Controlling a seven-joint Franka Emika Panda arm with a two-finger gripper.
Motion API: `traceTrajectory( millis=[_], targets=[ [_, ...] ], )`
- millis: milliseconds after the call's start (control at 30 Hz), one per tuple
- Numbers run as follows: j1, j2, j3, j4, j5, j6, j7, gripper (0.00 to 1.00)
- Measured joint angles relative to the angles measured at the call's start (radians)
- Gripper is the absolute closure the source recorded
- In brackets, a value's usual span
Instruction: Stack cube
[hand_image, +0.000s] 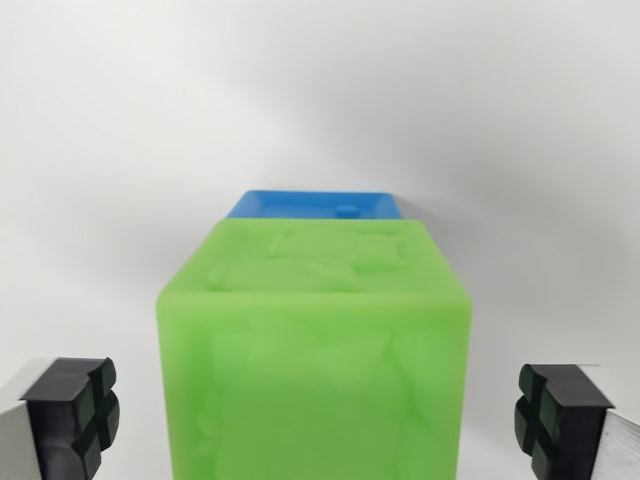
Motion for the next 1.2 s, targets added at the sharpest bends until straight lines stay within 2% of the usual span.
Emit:
traceTrajectory(
  millis=[700, 1200],
  targets=[
    [-0.001, -0.169, 0.006, -0.002, 0.035, -0.164, -0.022, 0.00],
    [-0.001, -0.291, 0.007, 0.035, 0.053, -0.322, -0.036, 0.00]
  ],
)
